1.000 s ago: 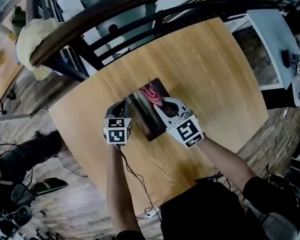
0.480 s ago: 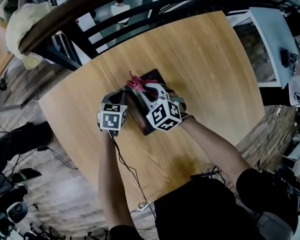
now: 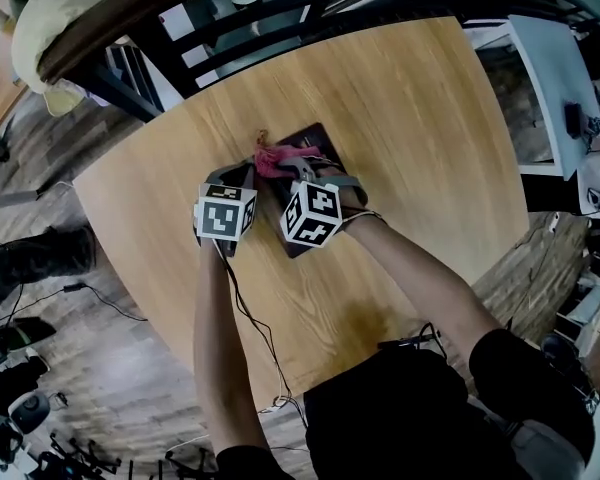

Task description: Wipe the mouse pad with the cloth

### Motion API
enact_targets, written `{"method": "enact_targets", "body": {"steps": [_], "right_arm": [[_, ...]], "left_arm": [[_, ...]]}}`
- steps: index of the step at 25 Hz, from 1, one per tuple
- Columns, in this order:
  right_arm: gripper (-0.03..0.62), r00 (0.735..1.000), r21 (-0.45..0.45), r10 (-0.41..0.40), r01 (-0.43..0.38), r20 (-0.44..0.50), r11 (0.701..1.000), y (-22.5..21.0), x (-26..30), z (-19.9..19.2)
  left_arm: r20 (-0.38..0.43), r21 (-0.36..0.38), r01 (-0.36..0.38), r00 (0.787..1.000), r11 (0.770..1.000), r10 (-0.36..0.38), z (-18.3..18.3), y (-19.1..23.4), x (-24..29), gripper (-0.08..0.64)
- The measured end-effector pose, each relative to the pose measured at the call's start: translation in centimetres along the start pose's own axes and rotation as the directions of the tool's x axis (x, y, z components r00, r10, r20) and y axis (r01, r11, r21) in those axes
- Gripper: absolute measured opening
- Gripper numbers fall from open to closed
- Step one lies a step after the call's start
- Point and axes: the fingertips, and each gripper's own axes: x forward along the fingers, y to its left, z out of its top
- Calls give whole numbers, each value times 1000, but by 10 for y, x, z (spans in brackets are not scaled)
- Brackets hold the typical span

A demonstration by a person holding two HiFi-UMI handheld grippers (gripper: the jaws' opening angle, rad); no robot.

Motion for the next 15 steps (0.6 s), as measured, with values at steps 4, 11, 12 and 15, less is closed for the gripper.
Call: {"method": "enact_targets", "body": {"steps": [4,11,12,15], "right_arm": [[57,997,-93,73,-75,-21,993,17,1,7],[57,991,-199,130,-130,-9,971,46,-3,10],[57,991,-209,137,-135,-4,969,51,-5,10],[57,988,-221,157,-151,9,964,63,-9,8]], "left_arm": [[-1,9,-5,1000,1000,5,0,1,-1,23],[-2,18,-5,1000,1000,5,-1,2,0,23],[-2,17,-5,1000,1000,5,-1,2,0,23],[-3,18,-6,1000,1000,6,-1,3,0,23]]}}
